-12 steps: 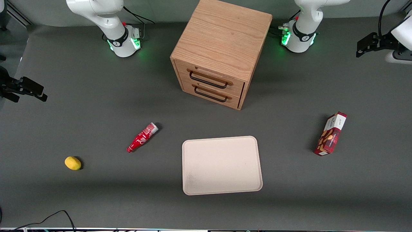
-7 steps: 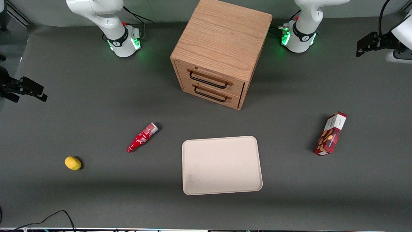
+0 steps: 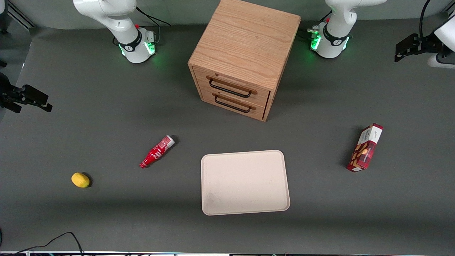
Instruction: Place red cookie box on tray
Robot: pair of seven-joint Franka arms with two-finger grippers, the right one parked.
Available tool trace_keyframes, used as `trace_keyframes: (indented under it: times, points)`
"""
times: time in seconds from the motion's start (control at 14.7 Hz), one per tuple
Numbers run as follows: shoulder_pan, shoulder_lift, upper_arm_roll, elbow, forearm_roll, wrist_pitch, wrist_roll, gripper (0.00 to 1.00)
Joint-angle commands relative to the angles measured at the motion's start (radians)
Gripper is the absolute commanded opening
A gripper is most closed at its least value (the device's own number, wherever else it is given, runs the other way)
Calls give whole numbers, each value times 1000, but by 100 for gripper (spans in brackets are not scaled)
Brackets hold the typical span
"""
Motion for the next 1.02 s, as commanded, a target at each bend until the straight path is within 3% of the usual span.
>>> trace_keyframes:
  times: [0.0, 0.55, 0.95]
  points:
    - [-3, 96, 7, 162, -2, -54, 0, 100]
    - [2, 297, 96, 208, -3, 47, 381, 100]
    - [31, 466, 114, 72, -67, 287, 598, 100]
